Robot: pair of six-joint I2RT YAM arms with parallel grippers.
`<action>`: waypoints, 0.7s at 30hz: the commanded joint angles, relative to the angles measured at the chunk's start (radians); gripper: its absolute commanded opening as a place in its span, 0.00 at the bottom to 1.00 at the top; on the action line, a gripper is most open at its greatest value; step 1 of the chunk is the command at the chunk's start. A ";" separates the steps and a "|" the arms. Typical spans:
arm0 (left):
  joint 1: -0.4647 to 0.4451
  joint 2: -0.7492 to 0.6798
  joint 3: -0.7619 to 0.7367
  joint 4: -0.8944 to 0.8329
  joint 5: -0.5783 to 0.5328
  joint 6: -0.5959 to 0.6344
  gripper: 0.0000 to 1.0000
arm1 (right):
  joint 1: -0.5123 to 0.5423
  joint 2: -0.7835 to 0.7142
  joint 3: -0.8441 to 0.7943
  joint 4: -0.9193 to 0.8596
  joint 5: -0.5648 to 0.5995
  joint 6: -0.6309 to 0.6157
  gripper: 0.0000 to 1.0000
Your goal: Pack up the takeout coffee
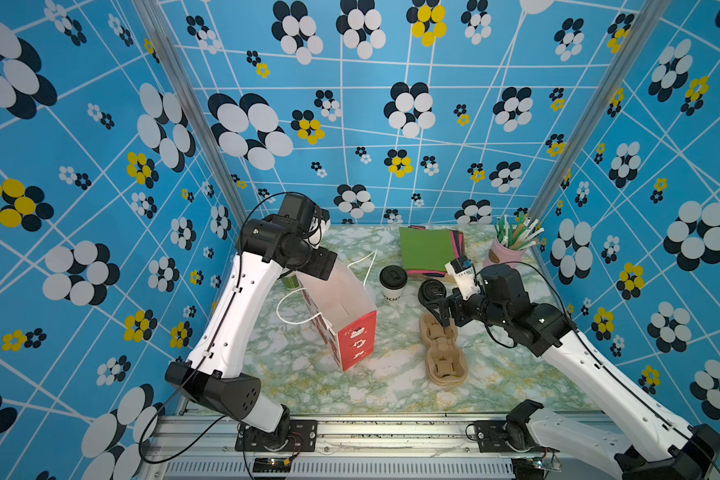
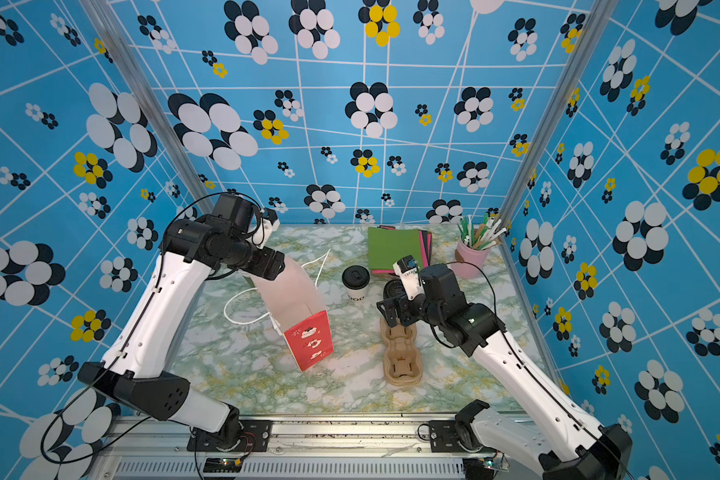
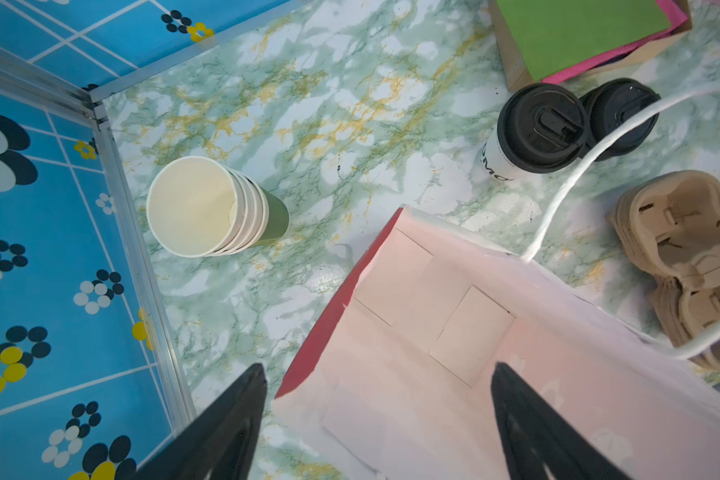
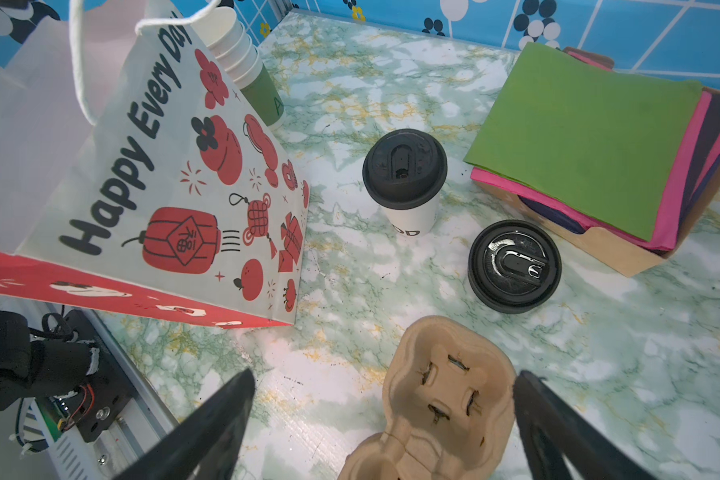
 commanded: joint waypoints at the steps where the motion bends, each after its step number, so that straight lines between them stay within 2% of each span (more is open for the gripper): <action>1: 0.033 0.011 0.011 -0.022 0.074 0.068 0.76 | -0.003 -0.017 -0.008 -0.047 0.021 -0.010 0.99; 9: 0.101 0.064 -0.005 0.039 0.118 0.078 0.60 | -0.003 -0.028 -0.023 -0.061 0.026 -0.008 0.99; 12: 0.106 0.085 -0.003 0.035 0.141 0.088 0.58 | -0.002 -0.027 -0.027 -0.061 0.026 -0.005 0.99; 18: 0.116 0.122 -0.003 0.034 0.168 0.090 0.44 | -0.002 -0.024 -0.028 -0.061 0.024 -0.004 0.99; 19: 0.121 0.127 -0.002 0.033 0.168 0.086 0.37 | -0.002 -0.024 -0.028 -0.061 0.024 -0.005 0.99; 21: 0.132 0.133 -0.001 0.038 0.175 0.079 0.30 | -0.002 -0.025 -0.031 -0.061 0.024 -0.004 0.99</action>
